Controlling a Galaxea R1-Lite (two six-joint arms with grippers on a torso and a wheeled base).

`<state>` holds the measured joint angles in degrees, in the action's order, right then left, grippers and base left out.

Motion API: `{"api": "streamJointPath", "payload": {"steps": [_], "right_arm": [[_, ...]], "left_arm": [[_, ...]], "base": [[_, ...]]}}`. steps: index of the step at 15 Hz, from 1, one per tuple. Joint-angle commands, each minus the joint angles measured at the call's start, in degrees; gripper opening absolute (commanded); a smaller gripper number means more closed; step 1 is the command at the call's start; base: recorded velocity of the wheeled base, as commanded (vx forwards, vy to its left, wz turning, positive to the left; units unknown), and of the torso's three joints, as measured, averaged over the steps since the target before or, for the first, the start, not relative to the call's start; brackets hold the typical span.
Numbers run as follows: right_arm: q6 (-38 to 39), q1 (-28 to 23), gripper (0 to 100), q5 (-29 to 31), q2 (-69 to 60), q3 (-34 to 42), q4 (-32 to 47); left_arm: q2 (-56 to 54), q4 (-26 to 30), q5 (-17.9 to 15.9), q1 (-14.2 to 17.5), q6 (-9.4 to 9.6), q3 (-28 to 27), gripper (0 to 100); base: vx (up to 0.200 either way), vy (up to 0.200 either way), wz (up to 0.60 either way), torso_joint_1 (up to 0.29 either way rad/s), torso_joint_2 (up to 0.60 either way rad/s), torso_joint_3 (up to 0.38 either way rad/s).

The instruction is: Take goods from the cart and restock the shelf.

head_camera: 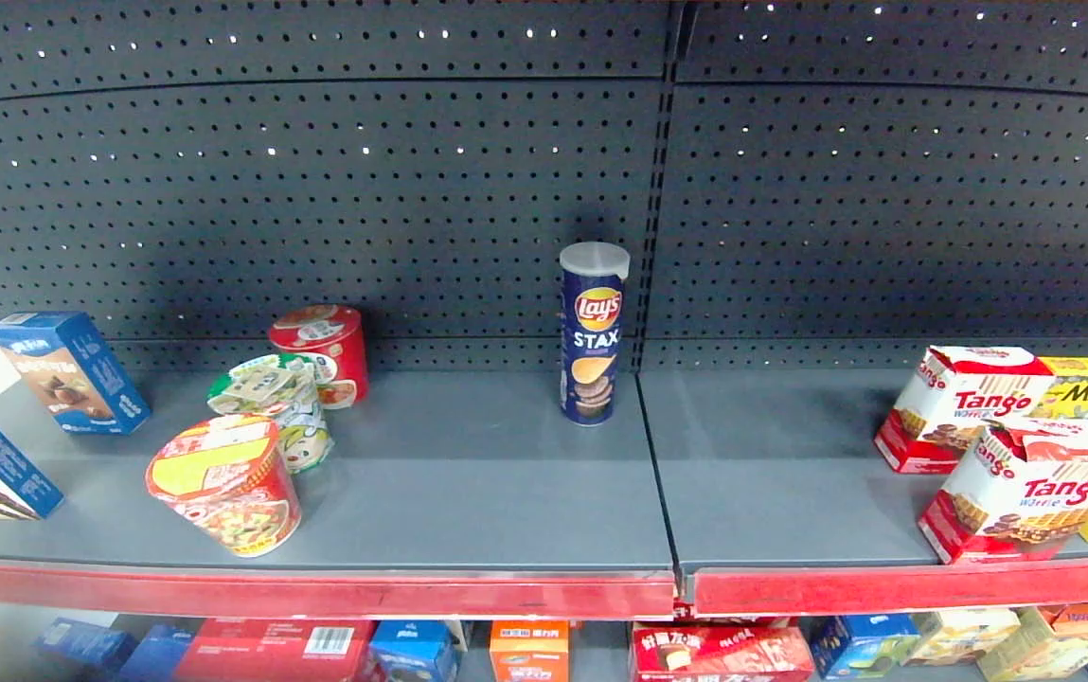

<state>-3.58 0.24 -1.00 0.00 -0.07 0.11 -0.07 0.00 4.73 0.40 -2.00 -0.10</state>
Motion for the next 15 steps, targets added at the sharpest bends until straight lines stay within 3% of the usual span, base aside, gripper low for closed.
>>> {"api": "streamJointPath", "payload": {"steps": [1,9,11,12,13,15], "right_arm": [[-0.02,0.02,100,-0.06,0.00,-0.01,0.07],[-0.02,0.02,100,-0.32,0.00,-0.19,0.24],[3.85,-0.07,100,1.61,0.00,-1.68,-0.29],[11.49,0.90,100,2.14,1.85,-7.49,0.24],[17.03,5.56,100,4.34,7.38,-13.02,1.03],[7.01,9.86,100,9.79,11.87,-20.41,0.15]], "left_arm": [[0.07,0.00,0.02,0.04,-0.02,0.10,100],[0.07,0.00,0.02,0.04,-0.02,0.10,100],[0.07,0.00,0.02,0.04,-0.02,0.01,100],[0.07,0.00,0.02,0.04,-0.02,0.01,100],[0.07,0.00,-0.07,0.04,-0.02,0.10,100],[0.07,0.00,-0.07,0.04,-0.02,0.01,100]], "base": [[0.000,0.000,0.00,0.000,0.00,0.000],[0.000,0.000,0.00,0.000,0.00,0.000],[0.000,0.000,0.00,0.000,0.00,0.000],[0.000,0.000,0.00,0.000,0.00,0.000],[0.000,0.000,0.00,0.000,0.00,0.000],[0.000,0.000,0.00,0.000,0.00,0.000]]}}
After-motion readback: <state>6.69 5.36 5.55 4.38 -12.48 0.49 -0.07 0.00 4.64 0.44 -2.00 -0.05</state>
